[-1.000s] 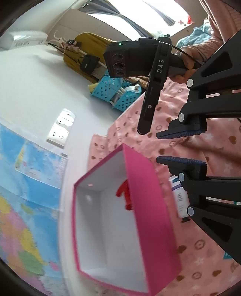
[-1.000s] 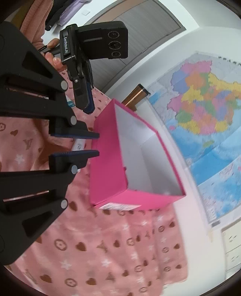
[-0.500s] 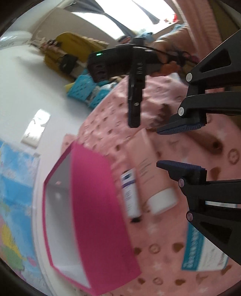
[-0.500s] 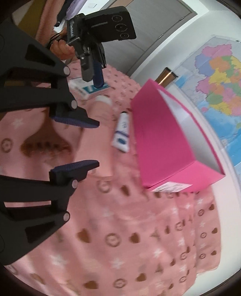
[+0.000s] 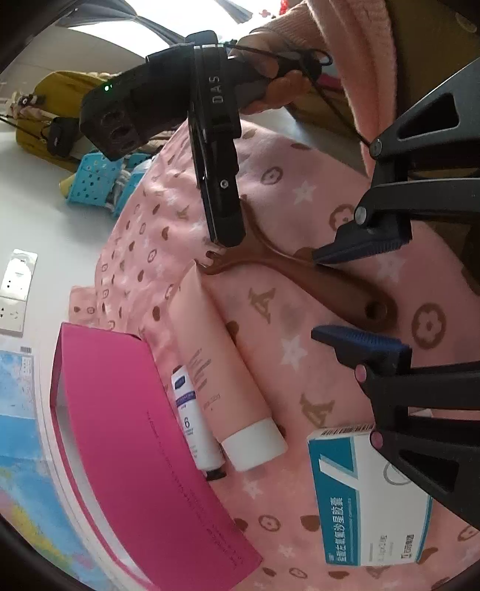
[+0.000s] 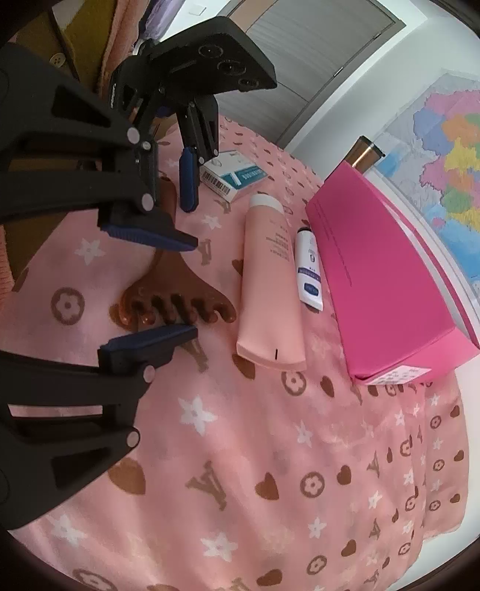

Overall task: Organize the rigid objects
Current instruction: 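Lift the wooden comb off the bedspread with the right gripper, then carry the comb over the pink box and release it inside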

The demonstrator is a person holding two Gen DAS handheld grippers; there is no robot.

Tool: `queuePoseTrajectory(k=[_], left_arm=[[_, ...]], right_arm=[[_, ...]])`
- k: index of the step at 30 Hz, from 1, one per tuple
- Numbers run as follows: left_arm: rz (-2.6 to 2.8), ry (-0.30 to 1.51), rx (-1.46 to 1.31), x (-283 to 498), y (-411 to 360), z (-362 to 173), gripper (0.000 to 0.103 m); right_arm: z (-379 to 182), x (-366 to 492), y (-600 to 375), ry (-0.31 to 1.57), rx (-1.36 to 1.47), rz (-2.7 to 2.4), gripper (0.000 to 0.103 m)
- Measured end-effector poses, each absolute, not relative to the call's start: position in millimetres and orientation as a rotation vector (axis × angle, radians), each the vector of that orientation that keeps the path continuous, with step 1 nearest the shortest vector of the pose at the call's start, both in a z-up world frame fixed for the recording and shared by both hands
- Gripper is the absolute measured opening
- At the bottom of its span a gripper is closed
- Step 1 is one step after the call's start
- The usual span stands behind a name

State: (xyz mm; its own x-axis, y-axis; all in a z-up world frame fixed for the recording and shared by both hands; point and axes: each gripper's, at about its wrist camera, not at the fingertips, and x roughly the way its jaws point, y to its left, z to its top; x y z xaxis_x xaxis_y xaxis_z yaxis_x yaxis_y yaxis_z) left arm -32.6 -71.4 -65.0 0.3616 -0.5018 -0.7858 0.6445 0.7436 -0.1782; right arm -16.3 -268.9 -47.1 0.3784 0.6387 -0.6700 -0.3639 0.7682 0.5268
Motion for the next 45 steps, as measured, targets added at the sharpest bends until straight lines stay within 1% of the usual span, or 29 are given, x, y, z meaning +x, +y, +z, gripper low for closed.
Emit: queuePoseTrajectory(k=[3, 5, 7, 8, 11, 13, 14, 16, 18, 24, 26, 27, 28, 29, 31, 34, 39, 45], left_arm=[[-0.729, 0.918, 0.176, -34.5, -71.5, -66.0, 0.032], [-0.721, 0.909, 0.177, -34.0, -72.2, -65.4, 0.032], [-0.721, 0.906, 0.171, -33.7, -70.5, -64.4, 0.032], [-0.725, 0.902, 0.162, -33.1, -69.8, -63.3, 0.032], [-0.723, 0.892, 0.158, -31.7, -71.1, -61.9, 0.03], [-0.715, 0.891, 0.165, -29.4, -74.3, -63.4, 0.027], [-0.713, 0.891, 0.167, -29.0, -75.2, -63.8, 0.025], [-0.711, 0.888, 0.174, -27.6, -77.9, -63.8, 0.018], [-0.708, 0.879, 0.183, -27.2, -79.4, -62.7, 0.015], [-0.712, 0.852, 0.199, -29.3, -83.3, -60.8, 0.014], [-0.712, 0.849, 0.198, -28.8, -84.2, -59.8, 0.014], [-0.71, 0.847, 0.195, -28.7, -83.4, -58.5, 0.014], [-0.713, 0.846, 0.187, -29.2, -81.5, -56.2, 0.014], [-0.717, 0.842, 0.175, -29.3, -79.1, -53.1, 0.014], [-0.722, 0.847, 0.149, -25.9, -76.0, -46.6, 0.015], [-0.731, 0.831, 0.104, -16.6, -68.8, -30.2, 0.017], [-0.729, 0.742, 0.067, 2.1, -61.3, 9.6, 0.018], [-0.68, 0.669, 0.08, 37.7, -61.3, 53.0, 0.019]], right_arm=[[-48.4, -14.2, -268.3, 0.977, 0.336, 0.654, 0.043], [-49.0, -13.7, -269.4, 0.968, 0.355, 0.653, 0.04], [-48.3, -13.2, -274.1, 0.95, 0.4, 0.673, 0.027], [-46.9, -13.1, -275.5, 0.942, 0.424, 0.687, 0.025], [-39.7, -12.5, -280.7, 0.893, 0.496, 0.752, 0.026], [-41.8, -8.4, -274.8, 0.914, 0.483, 0.764, 0.036], [-44.1, -6.2, -270.0, 0.924, 0.471, 0.764, 0.037], [-51.6, -1.6, -263.4, 0.942, 0.495, 0.807, 0.038], [-59.1, 2.2, -255.7, 0.948, 0.556, 0.877, 0.038], [-62.0, 6.0, -236.0, 0.974, 0.528, 0.865, 0.037], [-60.4, 7.1, -234.7, 0.974, 0.521, 0.85, 0.036], [-58.6, 7.0, -232.8, 0.974, 0.503, 0.836, 0.027], [-56.5, 6.8, -232.3, 0.972, 0.495, 0.826, 0.024], [-55.9, 7.2, -234.1, 0.969, 0.505, 0.829, 0.023], [-48.4, 7.3, -238.1, 0.952, 0.529, 0.832, 0.019], [-20.7, 7.6, -242.4, 0.883, 0.527, 0.853, 0.016], [31.4, 21.6, -242.8, 0.767, 0.468, 0.85, 0.016], [72.8, 56.4, -243.8, 0.681, 0.468, 0.842, 0.015]])
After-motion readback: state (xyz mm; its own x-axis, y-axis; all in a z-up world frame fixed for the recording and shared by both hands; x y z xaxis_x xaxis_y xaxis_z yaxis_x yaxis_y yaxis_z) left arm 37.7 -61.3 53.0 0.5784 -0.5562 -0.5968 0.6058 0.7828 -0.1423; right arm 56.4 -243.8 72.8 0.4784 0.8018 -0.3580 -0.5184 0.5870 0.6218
